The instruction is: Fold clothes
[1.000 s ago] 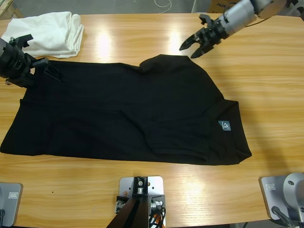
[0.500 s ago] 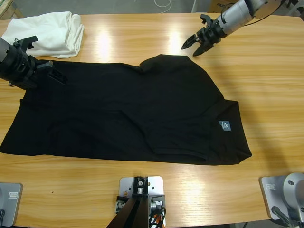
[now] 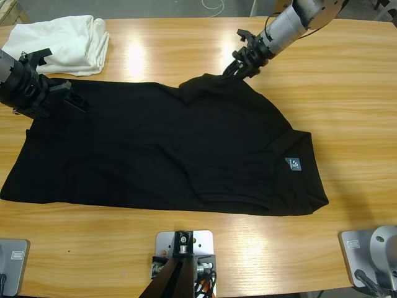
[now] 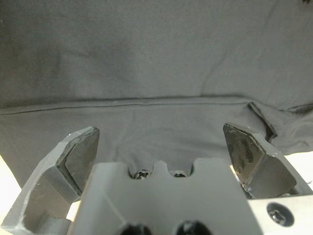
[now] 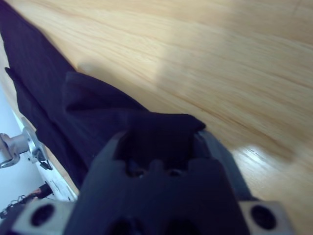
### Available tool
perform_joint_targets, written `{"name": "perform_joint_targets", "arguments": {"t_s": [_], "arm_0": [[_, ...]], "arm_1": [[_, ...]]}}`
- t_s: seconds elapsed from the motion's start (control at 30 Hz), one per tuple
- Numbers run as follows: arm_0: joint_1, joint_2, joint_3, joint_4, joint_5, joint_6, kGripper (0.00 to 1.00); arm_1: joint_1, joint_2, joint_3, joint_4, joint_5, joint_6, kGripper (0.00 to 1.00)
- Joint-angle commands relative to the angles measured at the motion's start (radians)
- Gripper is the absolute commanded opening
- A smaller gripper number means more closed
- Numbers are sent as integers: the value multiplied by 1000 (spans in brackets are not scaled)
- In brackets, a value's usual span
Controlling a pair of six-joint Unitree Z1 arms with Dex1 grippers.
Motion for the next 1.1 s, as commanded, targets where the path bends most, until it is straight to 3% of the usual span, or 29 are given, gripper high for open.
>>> {"name": "perform_joint_targets", "arguments": {"t_s": [0.03, 0.23, 0.4, 0.6, 0.77, 0.8, 0.83, 0.87, 0.93, 1.1], "arm_0": [[-23, 21, 35, -11, -18, -16, 1000], [-52, 25, 66, -55, -18, -33, 1000], [-92, 15, 135, -178, -28, -85, 1000], [-100, 8, 219, -255, -39, -91, 1000], [-102, 5, 235, -278, -45, -98, 1000], [-103, 2, 235, -278, -47, -100, 1000], [-103, 0, 235, -278, -49, -101, 1000], [-104, -3, 238, -278, -50, -103, 1000], [-106, -7, 244, -278, -51, -105, 1000], [-112, -8, 247, -279, -51, -111, 1000]], "arm_1": [[12, -23, 1, -8, -87, -206, 0], [130, -170, 26, -11, -118, -260, 0], [279, -252, 119, -14, -228, -285, 0], [318, -283, 263, 140, -324, -225, 0], [306, -203, 293, 242, -430, -111, 4], [304, -197, 298, 244, -474, -69, 480], [304, -197, 297, 247, -505, -40, 780], [303, -208, 290, 242, -512, -31, 941], [303, -255, 276, 220, -507, -33, 1000], [299, -387, 234, 197, -466, -3, 1000]]}}
